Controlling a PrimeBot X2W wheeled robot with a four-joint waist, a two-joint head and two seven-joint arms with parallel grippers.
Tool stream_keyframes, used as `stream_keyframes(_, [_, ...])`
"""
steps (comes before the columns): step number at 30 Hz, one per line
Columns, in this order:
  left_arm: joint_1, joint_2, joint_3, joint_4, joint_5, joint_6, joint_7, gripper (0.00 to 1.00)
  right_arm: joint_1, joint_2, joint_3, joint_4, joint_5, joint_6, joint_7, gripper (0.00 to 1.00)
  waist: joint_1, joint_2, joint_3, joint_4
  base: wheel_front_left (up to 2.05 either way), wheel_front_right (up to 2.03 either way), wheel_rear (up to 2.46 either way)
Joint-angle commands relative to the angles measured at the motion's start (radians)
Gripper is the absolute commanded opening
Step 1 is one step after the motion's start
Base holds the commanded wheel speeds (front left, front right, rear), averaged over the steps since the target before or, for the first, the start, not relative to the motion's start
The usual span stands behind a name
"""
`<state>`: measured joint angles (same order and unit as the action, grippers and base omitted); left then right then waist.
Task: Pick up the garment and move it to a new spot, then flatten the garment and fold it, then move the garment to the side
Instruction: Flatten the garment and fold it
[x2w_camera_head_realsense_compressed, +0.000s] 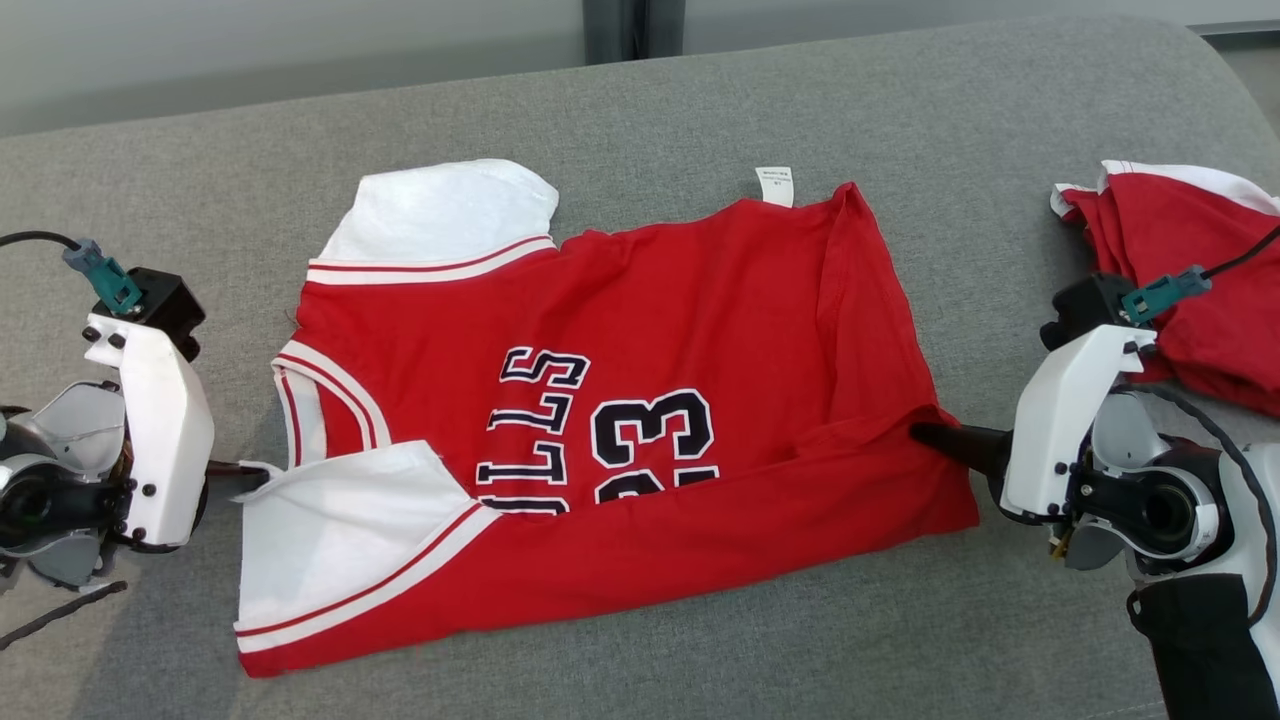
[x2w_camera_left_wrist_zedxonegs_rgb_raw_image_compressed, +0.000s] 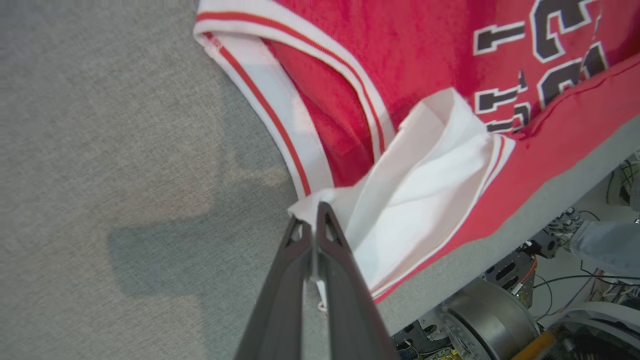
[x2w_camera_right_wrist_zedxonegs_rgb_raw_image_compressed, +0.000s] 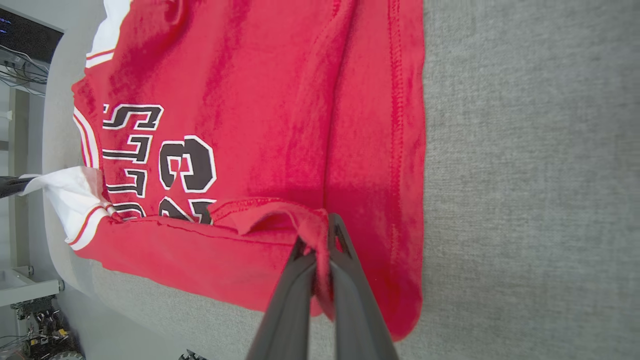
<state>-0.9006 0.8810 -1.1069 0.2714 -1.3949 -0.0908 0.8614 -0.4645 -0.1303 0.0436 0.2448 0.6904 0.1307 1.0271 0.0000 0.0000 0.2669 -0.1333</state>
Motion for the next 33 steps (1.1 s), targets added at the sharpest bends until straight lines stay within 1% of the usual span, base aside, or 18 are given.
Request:
stream_keyframes(1, [-0.016,-0.008,0.005,0.018,0.013,-0.008,-0.018,0.34,-0.014,0.000,-0.004,0.004,-0.006,0.000,-0.013,0.98,0.0000,0.0000,-0.001,0.001,0.00,0.00,0.00])
stream_keyframes(2, [-0.014,-0.015,0.003,0.029,0.016,-0.013,-0.024,0.92,-0.013,0.001,-0.004,0.007,-0.011,0.000,-0.020,1.00,0.0000,0.0000,-0.004,0.003,0.00,0.00,0.00])
stream_keyframes(3, [-0.011,-0.023,0.004,0.042,0.017,-0.015,-0.034,1.00,-0.010,0.001,-0.003,0.008,-0.012,0.000,-0.026,1.00,0.0000,0.0000,-0.010,0.006,0.00,0.00,0.00])
stream_keyframes(7, [0.002,-0.043,0.018,0.071,0.002,-0.029,-0.078,1.00,0.012,-0.009,-0.010,0.005,0.001,0.000,-0.042,1.00,0.0000,0.0000,-0.045,0.015,0.00,0.00,0.00])
stream_keyframes(11, [0.019,-0.038,0.040,0.069,0.019,-0.037,-0.176,1.00,0.031,-0.019,-0.032,-0.021,0.008,0.000,-0.102,1.00,0.0000,0.0000,-0.088,0.017,0.00,0.00,0.00])
stream_keyframes(13, [0.033,-0.029,0.059,0.062,0.036,-0.039,-0.257,1.00,0.041,-0.019,-0.044,-0.042,0.014,0.000,-0.165,1.00,0.0000,0.0000,-0.109,0.015,0.00,0.00,0.00])
stream_keyframes(16, [0.071,-0.013,0.072,0.043,0.079,-0.039,-0.381,1.00,0.071,-0.026,-0.055,-0.059,-0.009,0.000,-0.280,1.00,0.0000,0.0000,-0.144,0.015,0.00,0.00,0.00])
stream_keyframes(18, [0.110,-0.006,0.088,0.033,0.097,-0.023,-0.475,1.00,0.090,-0.022,-0.081,-0.068,-0.022,0.000,-0.381,1.00,0.0000,0.0000,-0.169,0.017,0.00,0.00,0.00])
stream_keyframes(20, [0.160,0.008,0.106,0.019,0.116,0.013,-0.578,1.00,0.118,-0.014,-0.104,-0.075,-0.040,0.000,-0.491,1.00,0.0000,0.0000,-0.191,0.017,0.00,0.00,0.00])
stream_keyframes(22, [0.216,0.025,0.125,-0.003,0.137,0.063,-0.690,1.00,0.150,0.004,-0.110,-0.071,-0.040,0.000,-0.576,1.00,0.0000,0.0000,-0.206,0.014,0.00,0.00,0.00])
stream_keyframes(23, [0.216,0.025,0.125,-0.003,0.137,0.063,-0.690,1.00,0.150,0.004,-0.110,-0.071,-0.040,0.000,-0.576,1.00,0.0000,0.0000,-0.206,0.014,0.00,0.00,0.00])
stream_keyframes(25, [0.285,0.026,0.156,-0.030,0.128,0.120,-0.813,1.00,0.178,0.004,-0.124,-0.074,-0.052,0.000,-0.667,1.00,0.0000,0.0000,-0.220,0.015,0.00,0.00,0.00])
stream_keyframes(27, [0.366,0.033,0.181,-0.064,0.115,0.173,-0.926,1.00,0.216,0.009,-0.115,-0.078,-0.070,0.000,-0.743,1.00,0.0000,0.0000,-0.229,0.017,0.00,0.00,0.00])
stream_keyframes(29, [0.442,0.033,0.201,-0.103,0.103,0.221,-1.020,1.00,0.252,0.010,-0.108,-0.079,-0.099,0.000,-0.813,1.00,0.0000,0.0000,-0.235,0.020,0.00,0.00,0.00])
stream_keyframes(31, [0.523,0.016,0.223,-0.138,0.072,0.260,-1.084,1.00,0.287,0.018,-0.086,-0.069,-0.108,0.000,-0.856,1.00,0.0000,0.0000,-0.239,0.020,0.00,0.00,0.00])
stream_keyframes(33, [0.589,0.007,0.249,-0.160,0.074,0.313,-1.112,1.00,0.318,0.018,-0.069,-0.041,-0.115,0.000,-0.876,1.00,0.0000,0.0000,-0.241,0.022,0.00,0.00,0.00])
